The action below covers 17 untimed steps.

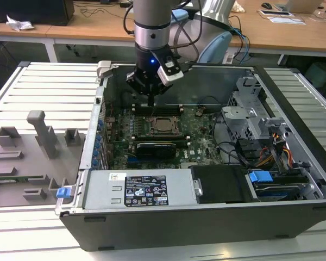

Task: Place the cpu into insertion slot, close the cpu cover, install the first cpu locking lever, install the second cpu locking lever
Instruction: 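Install the first cpu locking lever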

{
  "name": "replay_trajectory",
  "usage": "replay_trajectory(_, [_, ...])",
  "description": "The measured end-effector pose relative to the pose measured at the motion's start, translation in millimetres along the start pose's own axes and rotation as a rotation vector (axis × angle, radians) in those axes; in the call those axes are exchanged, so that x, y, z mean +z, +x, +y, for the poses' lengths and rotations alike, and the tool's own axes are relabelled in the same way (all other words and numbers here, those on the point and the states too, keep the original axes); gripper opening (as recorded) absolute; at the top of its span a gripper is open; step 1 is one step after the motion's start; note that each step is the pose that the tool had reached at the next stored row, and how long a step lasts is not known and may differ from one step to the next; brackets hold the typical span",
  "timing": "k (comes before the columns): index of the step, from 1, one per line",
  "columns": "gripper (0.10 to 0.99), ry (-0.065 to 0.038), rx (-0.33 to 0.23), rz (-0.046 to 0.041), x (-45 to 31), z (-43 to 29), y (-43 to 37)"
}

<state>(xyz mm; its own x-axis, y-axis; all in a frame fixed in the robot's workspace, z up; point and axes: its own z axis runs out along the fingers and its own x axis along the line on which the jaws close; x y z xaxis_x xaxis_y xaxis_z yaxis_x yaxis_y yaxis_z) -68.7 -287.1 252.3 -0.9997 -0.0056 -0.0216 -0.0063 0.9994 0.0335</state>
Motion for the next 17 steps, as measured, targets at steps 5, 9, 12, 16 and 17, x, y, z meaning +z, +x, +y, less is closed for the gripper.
replay_trajectory(5, [0.106,-0.008,0.000,0.0004,8.0,-0.4,-15.3])
replay_trajectory(9, [0.106,-0.029,-0.008,0.0005,12.2,-0.5,-15.9])
replay_trajectory(12, [0.106,-0.029,-0.051,0.0027,17.7,0.4,-20.3])
replay_trajectory(16, [0.106,-0.029,-0.051,0.0026,21.2,1.6,-27.0])
replay_trajectory(17, [0.106,-0.029,-0.051,0.0027,21.8,2.0,-27.8])
